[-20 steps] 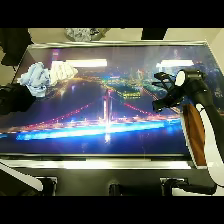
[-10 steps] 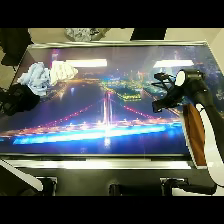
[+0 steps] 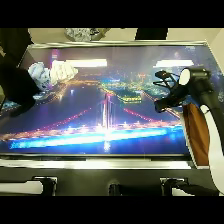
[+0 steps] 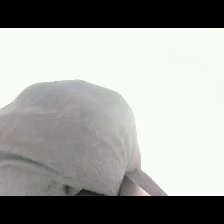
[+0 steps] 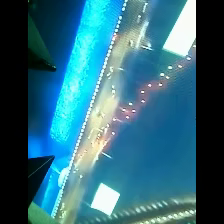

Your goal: Fold the shirts.

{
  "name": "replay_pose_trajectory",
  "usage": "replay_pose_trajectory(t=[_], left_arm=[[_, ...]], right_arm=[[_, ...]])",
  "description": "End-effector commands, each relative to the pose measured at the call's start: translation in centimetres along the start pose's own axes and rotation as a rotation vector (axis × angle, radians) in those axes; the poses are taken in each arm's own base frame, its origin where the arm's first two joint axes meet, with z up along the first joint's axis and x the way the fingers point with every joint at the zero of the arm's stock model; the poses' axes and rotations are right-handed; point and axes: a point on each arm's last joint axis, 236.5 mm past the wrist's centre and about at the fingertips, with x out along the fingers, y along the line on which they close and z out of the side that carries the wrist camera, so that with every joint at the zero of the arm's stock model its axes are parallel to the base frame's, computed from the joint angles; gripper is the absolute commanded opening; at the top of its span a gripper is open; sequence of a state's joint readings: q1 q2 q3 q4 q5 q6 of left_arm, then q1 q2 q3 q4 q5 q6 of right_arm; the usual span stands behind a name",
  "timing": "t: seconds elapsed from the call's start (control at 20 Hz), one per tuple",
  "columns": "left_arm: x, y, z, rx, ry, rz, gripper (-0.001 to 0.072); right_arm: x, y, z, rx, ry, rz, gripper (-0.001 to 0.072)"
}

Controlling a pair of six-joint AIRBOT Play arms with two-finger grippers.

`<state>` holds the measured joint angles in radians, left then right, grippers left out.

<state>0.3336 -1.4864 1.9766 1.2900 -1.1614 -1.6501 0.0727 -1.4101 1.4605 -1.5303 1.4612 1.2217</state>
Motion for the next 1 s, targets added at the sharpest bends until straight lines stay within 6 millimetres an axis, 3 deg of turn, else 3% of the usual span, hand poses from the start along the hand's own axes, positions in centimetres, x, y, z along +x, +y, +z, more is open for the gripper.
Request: replay_pose_trajectory(t=[0.0,0.1,0.25,0.4,0.5,0.6,0.7,0.85,0.95], left_arm=[[-12.7,-12.5,1.6,0.184,-0.205,-0.208,0.0028],[-18.1,-18.7,-0.3,0.265,-0.243,-0.355,0.0028],[-23.6,-25.9,-4.4,0.363,-0.234,-0.565,0.0029],[-24.9,-30.7,-9.1,0.438,-0.145,-0.705,0.0029],[-23.5,-32.2,-12.7,0.474,-0.055,-0.736,0.0029],[-20.1,-32.2,-17.4,0.505,0.08,-0.713,0.0029],[-15.2,-30.4,-23.3,0.527,0.249,-0.642,0.0029],[-8.0,-23.8,-32.8,0.567,0.504,-0.456,0.003],[-5.2,-18.5,-38.6,0.578,0.66,-0.343,0.003]], right_arm=[[-4.7,-0.3,-0.3,-0.016,-0.1,-0.064,0.0617],[-8.1,-0.1,-0.7,-0.02,-0.18,-0.098,0.0617],[-12.9,0.4,-1.7,-0.026,-0.297,-0.141,0.0618],[-16.3,1.0,-2.8,-0.027,-0.383,-0.172,0.0617],[-17.6,1.3,-3.6,-0.029,-0.411,-0.183,0.0617],[-17.9,1.6,-4.4,-0.037,-0.397,-0.179,0.0617],[-17.2,1.9,-5.2,-0.046,-0.35,-0.162,0.0617],[-15.7,2.4,-5.5,-0.049,-0.284,-0.117,0.0617],[-13.8,3.3,-5.0,-0.054,-0.248,-0.055,0.0616]])
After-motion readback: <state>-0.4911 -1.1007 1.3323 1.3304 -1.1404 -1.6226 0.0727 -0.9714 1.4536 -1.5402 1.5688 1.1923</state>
